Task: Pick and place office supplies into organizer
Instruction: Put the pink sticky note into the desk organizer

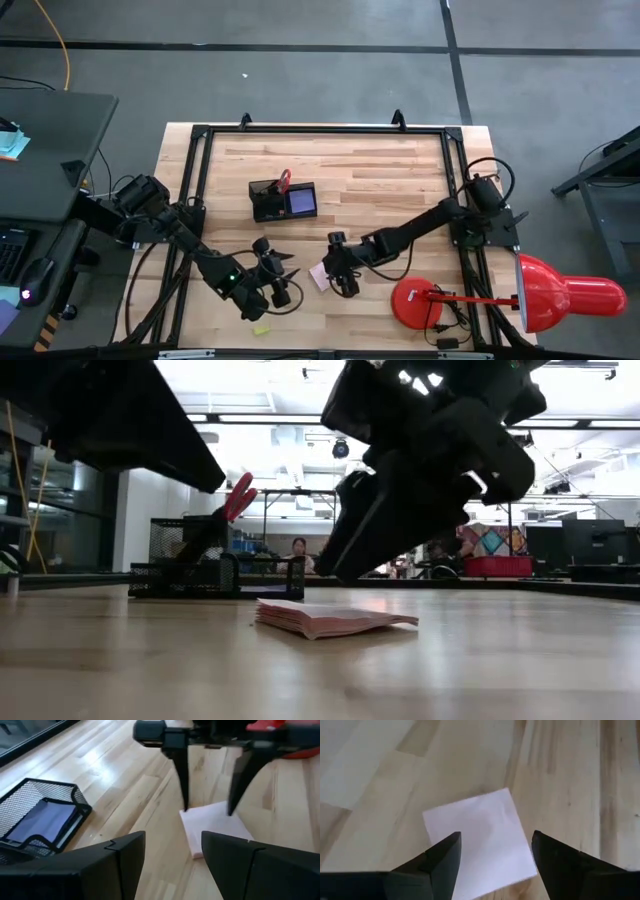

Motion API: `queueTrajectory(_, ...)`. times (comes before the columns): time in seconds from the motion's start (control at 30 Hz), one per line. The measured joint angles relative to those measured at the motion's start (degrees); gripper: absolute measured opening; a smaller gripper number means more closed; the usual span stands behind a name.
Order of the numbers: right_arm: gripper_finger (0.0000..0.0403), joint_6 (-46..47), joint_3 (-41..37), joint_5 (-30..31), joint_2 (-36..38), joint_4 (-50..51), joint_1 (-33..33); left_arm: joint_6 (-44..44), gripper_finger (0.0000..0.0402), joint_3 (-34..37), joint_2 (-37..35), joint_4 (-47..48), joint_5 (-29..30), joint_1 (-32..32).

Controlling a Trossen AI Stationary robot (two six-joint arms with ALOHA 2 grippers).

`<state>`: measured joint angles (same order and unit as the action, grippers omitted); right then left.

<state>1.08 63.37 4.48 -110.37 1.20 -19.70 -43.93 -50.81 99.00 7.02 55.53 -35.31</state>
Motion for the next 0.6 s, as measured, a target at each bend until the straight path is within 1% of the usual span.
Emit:
queueTrajectory(0.1, 0.0234, 0.3, 0.0, -0.5, -0.4, -0.6, -1.0, -0.1, 0.0182, 0.0, 0.0, 0.1, -0.3, 0.0)
queueTrajectory(0.23, 0.0234, 0.0, 0.0, 0.8, -2.6, -3.9, -2.0, -0.1, 0.0182, 0.0, 0.0, 0.0, -0.7, 0.0)
queueTrajectory(0.4, 0.0234, 0.1, 0.1, 2.9, -3.8, -3.0, -1.3, -0.1, 0.0182, 0.0, 0.0, -0.4, -0.7, 0.0)
queueTrajectory(0.6, 0.0234, 1.5, 0.1, 1.0, -4.0, -1.7, -0.2, -0.1, 0.0182, 0.0, 0.0, -0.5, -0.9, 0.0)
